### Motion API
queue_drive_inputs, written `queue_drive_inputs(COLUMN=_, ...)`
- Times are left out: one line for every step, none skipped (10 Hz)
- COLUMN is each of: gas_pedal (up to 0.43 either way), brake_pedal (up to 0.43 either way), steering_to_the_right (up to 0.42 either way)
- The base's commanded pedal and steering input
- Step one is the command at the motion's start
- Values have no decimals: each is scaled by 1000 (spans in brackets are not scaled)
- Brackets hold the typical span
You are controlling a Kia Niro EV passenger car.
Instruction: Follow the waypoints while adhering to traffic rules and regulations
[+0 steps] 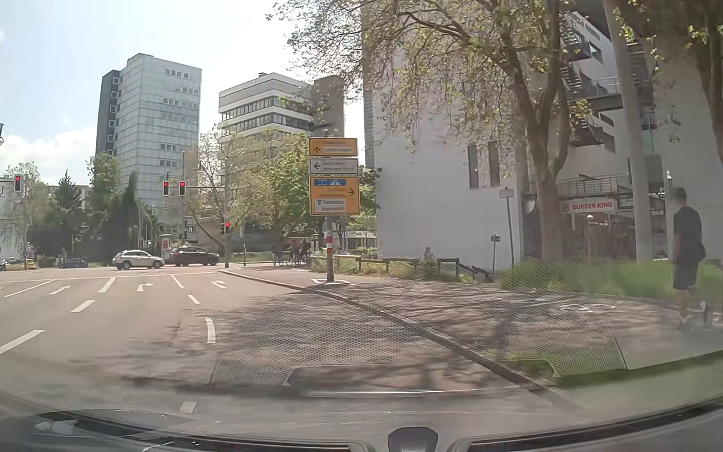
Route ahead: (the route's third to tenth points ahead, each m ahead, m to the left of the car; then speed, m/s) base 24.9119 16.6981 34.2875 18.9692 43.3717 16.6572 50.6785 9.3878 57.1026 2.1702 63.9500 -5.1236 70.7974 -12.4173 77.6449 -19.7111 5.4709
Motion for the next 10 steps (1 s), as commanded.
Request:
queue_drive_inputs(gas_pedal=67, brake_pedal=0, steering_to_the_right=-133)
queue_drive_inputs(gas_pedal=67, brake_pedal=0, steering_to_the_right=-133)
queue_drive_inputs(gas_pedal=67, brake_pedal=0, steering_to_the_right=-133)
queue_drive_inputs(gas_pedal=67, brake_pedal=0, steering_to_the_right=-134)
queue_drive_inputs(gas_pedal=67, brake_pedal=0, steering_to_the_right=-133)
queue_drive_inputs(gas_pedal=79, brake_pedal=0, steering_to_the_right=-133)
queue_drive_inputs(gas_pedal=79, brake_pedal=0, steering_to_the_right=-133)
queue_drive_inputs(gas_pedal=79, brake_pedal=0, steering_to_the_right=-133)
queue_drive_inputs(gas_pedal=79, brake_pedal=0, steering_to_the_right=-133)
queue_drive_inputs(gas_pedal=79, brake_pedal=0, steering_to_the_right=-133)
